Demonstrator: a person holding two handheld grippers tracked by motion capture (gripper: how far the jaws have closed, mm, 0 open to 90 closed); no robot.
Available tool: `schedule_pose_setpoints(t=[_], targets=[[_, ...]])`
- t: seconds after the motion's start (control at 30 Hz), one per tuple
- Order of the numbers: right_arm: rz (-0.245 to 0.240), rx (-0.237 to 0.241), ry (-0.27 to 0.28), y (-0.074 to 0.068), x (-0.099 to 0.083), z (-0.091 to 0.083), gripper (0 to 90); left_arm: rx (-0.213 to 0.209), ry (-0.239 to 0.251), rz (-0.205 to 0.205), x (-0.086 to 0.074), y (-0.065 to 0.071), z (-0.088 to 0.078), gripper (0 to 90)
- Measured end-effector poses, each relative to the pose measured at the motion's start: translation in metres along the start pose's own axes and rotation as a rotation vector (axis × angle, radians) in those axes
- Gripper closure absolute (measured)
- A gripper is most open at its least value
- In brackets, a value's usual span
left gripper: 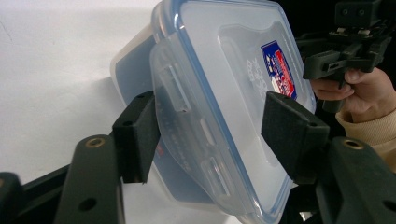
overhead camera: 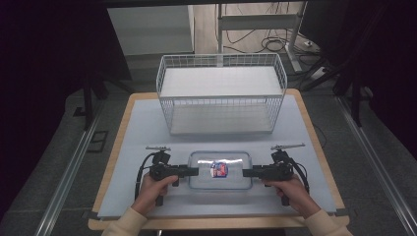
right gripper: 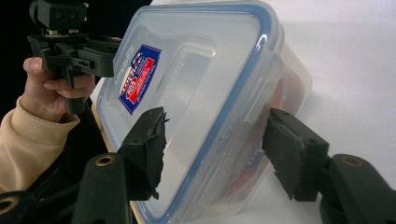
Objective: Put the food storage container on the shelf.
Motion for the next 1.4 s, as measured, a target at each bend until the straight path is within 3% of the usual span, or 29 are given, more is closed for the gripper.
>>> schedule_pose_setpoints(t=[0.47,0.87,1.1,1.4], targets=[[-0.049,0.001,0.028,-0.007,-0.006,-0.006,45.0,-0.016,0.026,0.033,-0.009,0.007,-0.007,46.4],[0.010,-0.010,0.035,-0.009,-0.006,-0.009,49.5,0.028,0.048,0.041,-0.011,0.017,-0.007,47.3],[0.048,0.000,0.044,-0.008,-0.005,-0.013,52.2,0.046,0.065,0.072,-0.009,0.025,-0.009,49.6],[0.026,-0.016,0.060,-0.011,-0.003,-0.016,52.7,0.057,0.074,0.082,-0.007,0.030,-0.010,50.5]])
Point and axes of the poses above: each handheld gripper's, and its own axes: z roughly forward along the jaws, x roughly out of its top, y roughly to its right, the point moved 4 cm from there along z, roughly forward along the jaws, and after that the axes turned 10 degrees about -x, right-handed, at the moved point
